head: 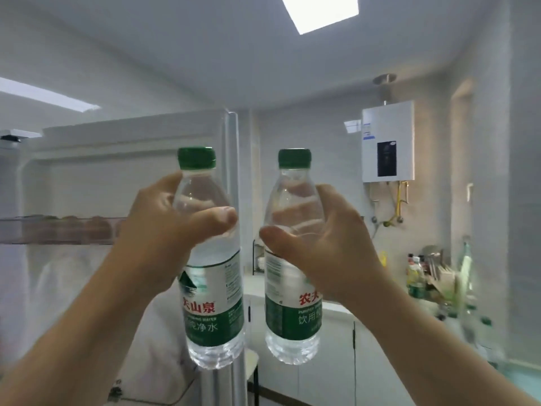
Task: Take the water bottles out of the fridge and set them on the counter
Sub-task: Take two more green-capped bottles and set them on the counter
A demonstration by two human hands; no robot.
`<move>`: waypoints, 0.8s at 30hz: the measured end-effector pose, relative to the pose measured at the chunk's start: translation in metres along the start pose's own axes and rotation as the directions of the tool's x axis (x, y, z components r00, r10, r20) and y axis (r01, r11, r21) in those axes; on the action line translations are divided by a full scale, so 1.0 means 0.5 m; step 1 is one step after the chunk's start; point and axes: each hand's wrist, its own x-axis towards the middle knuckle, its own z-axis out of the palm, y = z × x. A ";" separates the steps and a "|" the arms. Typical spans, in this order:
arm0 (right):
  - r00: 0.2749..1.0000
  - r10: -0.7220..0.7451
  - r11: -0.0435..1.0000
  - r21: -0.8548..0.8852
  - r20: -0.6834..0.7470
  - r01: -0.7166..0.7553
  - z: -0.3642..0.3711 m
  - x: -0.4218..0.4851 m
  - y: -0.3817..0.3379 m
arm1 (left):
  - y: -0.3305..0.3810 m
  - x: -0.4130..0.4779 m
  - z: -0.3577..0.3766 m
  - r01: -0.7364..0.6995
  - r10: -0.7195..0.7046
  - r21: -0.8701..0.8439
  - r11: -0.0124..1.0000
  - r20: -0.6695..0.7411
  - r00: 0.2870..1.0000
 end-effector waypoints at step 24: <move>0.805 0.352 0.737 -0.389 -0.477 -0.553 -0.739 -0.170 0.552 | -0.238 -0.006 1.023 0.299 -0.111 -0.270 0.915 0.543 0.832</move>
